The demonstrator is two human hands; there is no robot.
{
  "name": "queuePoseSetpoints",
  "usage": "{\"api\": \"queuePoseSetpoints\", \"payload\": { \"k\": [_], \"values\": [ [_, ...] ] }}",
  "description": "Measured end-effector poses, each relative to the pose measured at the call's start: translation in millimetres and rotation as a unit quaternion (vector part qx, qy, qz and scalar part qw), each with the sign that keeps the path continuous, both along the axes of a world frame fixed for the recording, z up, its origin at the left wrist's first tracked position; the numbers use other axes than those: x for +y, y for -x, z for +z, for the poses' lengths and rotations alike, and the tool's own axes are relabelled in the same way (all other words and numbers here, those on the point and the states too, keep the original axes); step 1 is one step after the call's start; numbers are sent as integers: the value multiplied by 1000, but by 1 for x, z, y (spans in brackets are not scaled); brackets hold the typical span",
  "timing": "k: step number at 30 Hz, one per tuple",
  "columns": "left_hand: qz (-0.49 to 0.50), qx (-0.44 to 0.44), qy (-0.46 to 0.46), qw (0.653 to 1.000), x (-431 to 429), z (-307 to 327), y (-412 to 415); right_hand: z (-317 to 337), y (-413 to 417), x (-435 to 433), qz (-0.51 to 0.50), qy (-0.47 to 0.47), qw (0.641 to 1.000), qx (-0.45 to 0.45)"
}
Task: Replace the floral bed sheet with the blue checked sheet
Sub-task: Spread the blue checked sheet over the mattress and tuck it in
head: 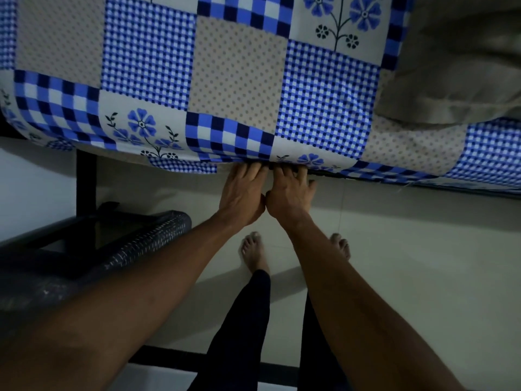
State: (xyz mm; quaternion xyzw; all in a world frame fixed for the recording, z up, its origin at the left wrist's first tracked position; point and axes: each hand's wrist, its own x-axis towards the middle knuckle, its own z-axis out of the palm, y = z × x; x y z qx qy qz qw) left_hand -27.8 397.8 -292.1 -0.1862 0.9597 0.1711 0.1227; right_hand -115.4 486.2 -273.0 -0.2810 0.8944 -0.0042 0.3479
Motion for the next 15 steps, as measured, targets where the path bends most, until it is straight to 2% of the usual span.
{"api": "queuePoseSetpoints", "payload": {
  "k": [4,7,11,15],
  "values": [
    [-9,-20,25,999,-1,-1,5,7,-2,0,-62,61,996,32],
    [-22,-11,31,999,-9,-3,4,7,-18,4,-52,105,992,39],
    [-74,30,-35,996,-30,-2,-10,-3,-20,3,-6,85,996,22],
    [-49,76,-37,995,-43,5,-31,-2,-29,-6,24,44,998,40]
  ]
}}
